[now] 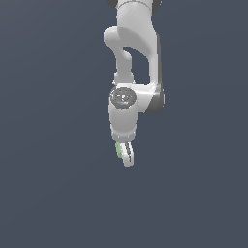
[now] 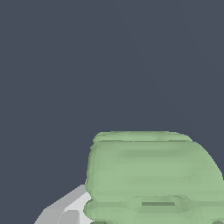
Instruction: Pick up the object and move it to a goal position.
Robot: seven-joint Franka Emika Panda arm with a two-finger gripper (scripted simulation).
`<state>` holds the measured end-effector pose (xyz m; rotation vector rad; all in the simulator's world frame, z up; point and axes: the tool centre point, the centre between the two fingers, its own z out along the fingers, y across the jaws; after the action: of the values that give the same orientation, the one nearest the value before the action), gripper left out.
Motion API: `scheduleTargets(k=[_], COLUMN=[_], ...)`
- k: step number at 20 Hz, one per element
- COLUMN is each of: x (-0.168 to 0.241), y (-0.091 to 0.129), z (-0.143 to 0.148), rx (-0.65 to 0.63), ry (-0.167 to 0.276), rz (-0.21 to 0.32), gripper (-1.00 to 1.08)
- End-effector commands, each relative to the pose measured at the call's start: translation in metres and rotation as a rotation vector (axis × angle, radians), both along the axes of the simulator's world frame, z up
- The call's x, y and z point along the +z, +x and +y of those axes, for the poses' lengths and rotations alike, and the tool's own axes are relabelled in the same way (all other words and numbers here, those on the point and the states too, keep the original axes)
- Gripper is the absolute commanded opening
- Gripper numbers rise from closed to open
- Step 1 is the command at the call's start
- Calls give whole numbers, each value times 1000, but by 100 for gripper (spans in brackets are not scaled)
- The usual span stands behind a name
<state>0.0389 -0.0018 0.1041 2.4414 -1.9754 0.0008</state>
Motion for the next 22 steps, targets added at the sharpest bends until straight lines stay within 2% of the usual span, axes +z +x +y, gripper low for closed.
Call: scheduleTargets(k=[1,11,22], x=[21,95,121], y=[7,36,48], z=[13,59,76], rx=[0,0,1], ry=[-1,-1,1], rz=[0,0,0], gripper=[-100,-100,-100])
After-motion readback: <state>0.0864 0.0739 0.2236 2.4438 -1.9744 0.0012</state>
